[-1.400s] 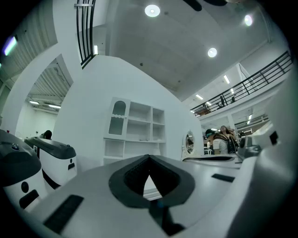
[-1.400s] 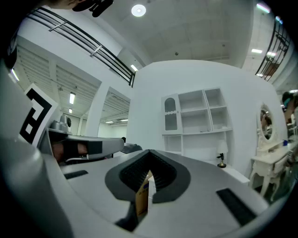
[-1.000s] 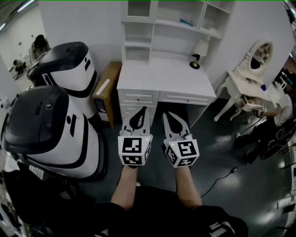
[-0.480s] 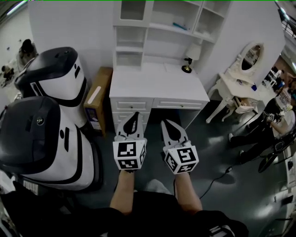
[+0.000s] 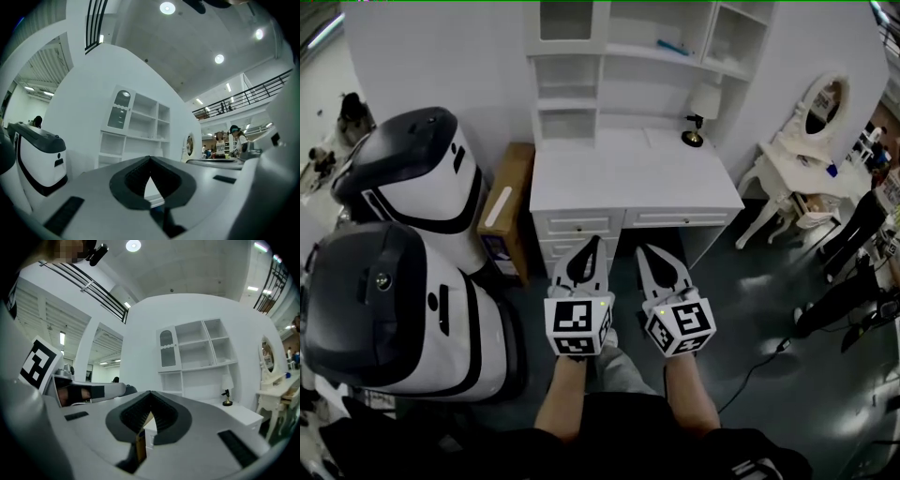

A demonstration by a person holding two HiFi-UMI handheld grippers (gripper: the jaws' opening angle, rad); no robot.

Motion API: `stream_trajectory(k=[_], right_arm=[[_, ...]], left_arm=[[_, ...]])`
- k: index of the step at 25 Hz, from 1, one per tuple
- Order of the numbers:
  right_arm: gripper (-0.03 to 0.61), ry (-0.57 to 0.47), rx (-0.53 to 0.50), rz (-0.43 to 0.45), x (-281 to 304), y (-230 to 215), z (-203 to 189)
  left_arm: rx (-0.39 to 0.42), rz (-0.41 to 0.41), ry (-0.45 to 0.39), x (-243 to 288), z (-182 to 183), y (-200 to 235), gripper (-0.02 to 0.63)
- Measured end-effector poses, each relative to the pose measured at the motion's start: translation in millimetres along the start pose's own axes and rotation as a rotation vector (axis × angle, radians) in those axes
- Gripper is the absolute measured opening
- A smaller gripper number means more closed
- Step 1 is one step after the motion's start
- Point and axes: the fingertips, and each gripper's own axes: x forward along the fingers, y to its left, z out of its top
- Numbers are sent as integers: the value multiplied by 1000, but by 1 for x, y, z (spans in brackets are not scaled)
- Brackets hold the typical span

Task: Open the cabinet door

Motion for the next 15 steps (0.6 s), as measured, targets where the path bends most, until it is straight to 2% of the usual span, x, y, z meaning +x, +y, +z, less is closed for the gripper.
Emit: stream_trajectory(k=[7, 15], right_arm=[[20, -59, 61, 42, 58, -35, -1], [20, -73, 72, 53, 123, -97, 7]], left_arm=[[30, -1, 24, 64, -5, 14, 5], [49, 10, 22, 151, 3, 29, 5]])
